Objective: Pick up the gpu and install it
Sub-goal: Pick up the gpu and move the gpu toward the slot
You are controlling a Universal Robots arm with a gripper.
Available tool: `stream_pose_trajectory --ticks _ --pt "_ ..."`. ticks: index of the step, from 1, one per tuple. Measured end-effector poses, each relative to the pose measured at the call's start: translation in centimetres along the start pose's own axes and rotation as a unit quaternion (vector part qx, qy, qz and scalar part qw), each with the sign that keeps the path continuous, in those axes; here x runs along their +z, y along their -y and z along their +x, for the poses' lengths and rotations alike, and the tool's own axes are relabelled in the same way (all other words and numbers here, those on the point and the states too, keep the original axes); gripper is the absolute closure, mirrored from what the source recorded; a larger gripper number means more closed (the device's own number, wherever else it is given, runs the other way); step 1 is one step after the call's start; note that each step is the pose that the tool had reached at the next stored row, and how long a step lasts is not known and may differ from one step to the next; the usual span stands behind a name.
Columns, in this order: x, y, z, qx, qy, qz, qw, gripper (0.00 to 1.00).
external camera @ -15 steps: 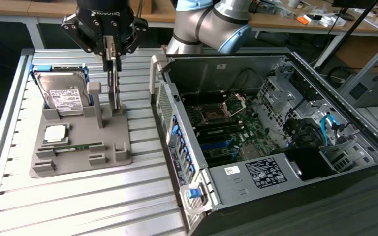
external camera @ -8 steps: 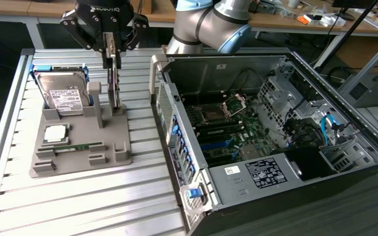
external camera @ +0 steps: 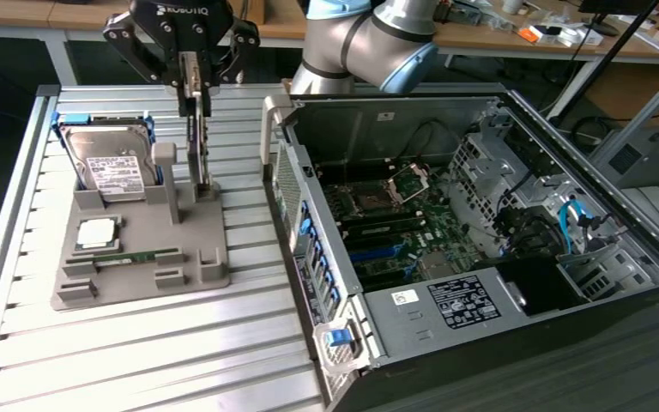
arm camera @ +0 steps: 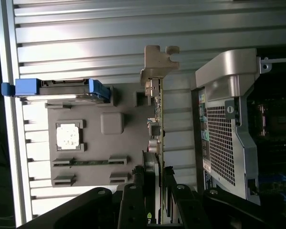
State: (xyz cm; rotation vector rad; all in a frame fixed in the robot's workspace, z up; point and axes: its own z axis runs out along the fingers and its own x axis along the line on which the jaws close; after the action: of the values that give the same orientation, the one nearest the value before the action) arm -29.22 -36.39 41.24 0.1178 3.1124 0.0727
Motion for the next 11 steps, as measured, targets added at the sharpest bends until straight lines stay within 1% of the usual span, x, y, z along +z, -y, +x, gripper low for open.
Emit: stream_pose_trajectory --ticks 11 --pt "-0.75 -0.04 -0.02 0.0 0.0 0.0 1.0 0.73"
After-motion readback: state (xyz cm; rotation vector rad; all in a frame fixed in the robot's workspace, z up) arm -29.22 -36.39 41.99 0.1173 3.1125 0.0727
